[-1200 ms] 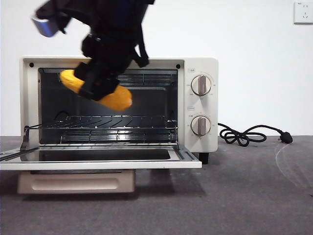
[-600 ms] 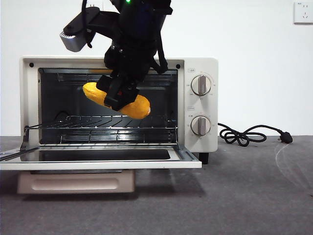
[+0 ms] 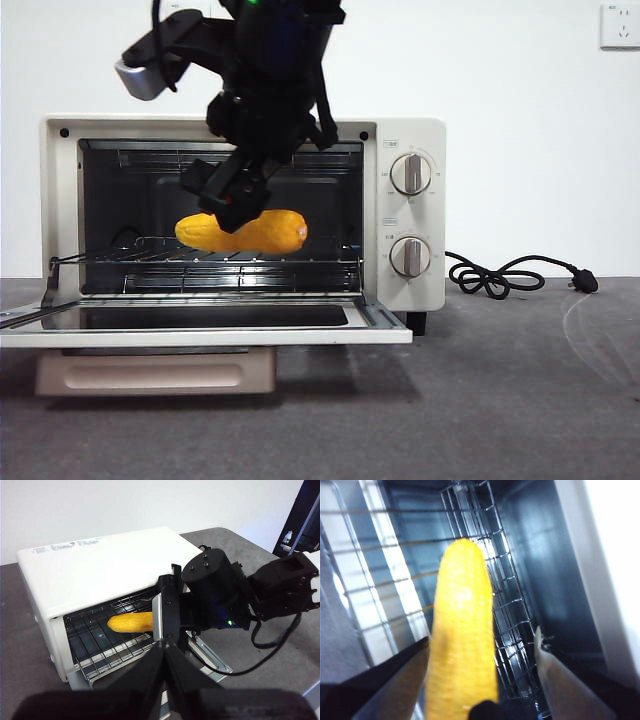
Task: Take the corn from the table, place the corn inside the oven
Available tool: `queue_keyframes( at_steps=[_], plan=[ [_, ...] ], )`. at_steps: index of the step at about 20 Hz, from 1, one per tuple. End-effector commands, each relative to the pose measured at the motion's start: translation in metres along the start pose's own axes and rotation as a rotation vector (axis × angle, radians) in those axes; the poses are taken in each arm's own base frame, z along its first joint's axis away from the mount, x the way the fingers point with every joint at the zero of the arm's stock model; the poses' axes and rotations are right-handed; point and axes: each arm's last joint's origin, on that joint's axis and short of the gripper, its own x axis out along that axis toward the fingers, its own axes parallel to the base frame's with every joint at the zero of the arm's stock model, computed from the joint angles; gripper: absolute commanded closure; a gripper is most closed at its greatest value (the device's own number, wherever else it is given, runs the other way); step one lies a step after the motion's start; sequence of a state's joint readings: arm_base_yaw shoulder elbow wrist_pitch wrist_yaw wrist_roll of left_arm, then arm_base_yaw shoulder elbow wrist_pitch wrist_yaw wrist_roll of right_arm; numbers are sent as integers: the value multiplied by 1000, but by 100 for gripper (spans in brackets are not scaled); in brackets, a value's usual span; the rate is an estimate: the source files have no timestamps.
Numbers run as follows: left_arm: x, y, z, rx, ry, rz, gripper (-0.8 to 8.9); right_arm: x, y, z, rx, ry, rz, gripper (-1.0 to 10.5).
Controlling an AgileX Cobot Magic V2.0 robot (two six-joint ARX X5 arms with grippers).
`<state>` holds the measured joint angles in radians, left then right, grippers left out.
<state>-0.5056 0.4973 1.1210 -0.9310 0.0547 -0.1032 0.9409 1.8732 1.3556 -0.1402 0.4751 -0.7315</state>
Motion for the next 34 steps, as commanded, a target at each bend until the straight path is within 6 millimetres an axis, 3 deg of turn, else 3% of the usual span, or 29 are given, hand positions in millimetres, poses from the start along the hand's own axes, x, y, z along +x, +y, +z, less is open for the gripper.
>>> queue_keyframes(
  at_steps=[1, 6, 10, 13, 15, 19, 23, 26, 30, 34],
  plan=[
    [3, 0, 1, 32, 4, 2, 819, -3, 14, 8, 21, -9, 15, 596],
    [18, 1, 9, 116, 9, 45, 819, -26, 45, 27, -3, -9, 48, 601],
    [37, 4, 20, 180, -8, 120, 822, -58, 62, 37, -9, 20, 53, 616],
    [53, 6, 25, 207, -1, 146, 822, -89, 65, 40, 11, 17, 106, 870],
    [66, 9, 28, 206, 20, 159, 822, -114, 63, 40, 43, 6, 139, 944],
    [93, 23, 32, 163, 59, 66, 822, -168, 47, 30, 124, -21, 218, 954],
    [124, 52, 26, 7, 165, -122, 822, -215, 16, 13, 330, -113, 395, 954],
    [134, 77, 17, -116, 240, -143, 822, -243, -14, -3, 423, -199, 383, 955],
    [129, 96, 8, -192, 296, -80, 822, -258, -51, -32, 553, -237, 385, 955],
    [125, 102, 3, -218, 328, -51, 822, -255, -69, -52, 638, -225, 468, 955]
  ],
)
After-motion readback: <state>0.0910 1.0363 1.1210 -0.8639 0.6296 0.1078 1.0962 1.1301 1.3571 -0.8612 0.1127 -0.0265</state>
